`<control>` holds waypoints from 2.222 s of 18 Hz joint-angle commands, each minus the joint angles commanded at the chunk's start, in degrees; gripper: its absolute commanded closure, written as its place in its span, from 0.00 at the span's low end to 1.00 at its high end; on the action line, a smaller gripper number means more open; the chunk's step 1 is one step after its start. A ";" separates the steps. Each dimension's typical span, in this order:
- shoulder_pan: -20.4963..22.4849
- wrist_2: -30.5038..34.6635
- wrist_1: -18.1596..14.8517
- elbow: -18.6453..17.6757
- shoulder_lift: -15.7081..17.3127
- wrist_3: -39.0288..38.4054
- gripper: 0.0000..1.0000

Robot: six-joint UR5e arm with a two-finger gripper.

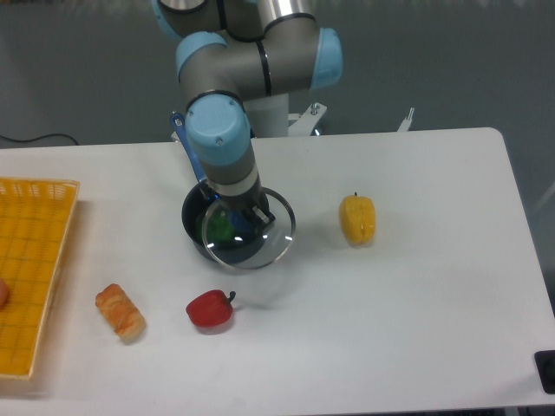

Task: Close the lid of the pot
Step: 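Carry the held glass lid over the dark blue saucepan, then lower the glass lid onto the saucepan rim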

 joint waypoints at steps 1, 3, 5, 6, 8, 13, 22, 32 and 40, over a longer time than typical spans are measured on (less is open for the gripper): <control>-0.27 0.26 0.09 -0.17 0.00 -0.09 0.48; -1.05 0.79 0.17 -0.96 0.00 -0.17 0.48; -1.67 2.10 0.26 -1.93 0.00 0.00 0.48; -1.68 2.28 0.26 -2.02 0.00 0.09 0.48; -2.03 2.37 0.26 -2.11 0.00 0.18 0.48; -3.43 2.37 0.26 -2.46 0.18 0.09 0.48; -3.52 4.22 0.26 -3.52 -0.09 0.79 0.48; -3.61 4.22 0.35 -3.60 -0.09 0.62 0.48; -4.40 4.31 0.35 -3.60 -0.26 0.35 0.47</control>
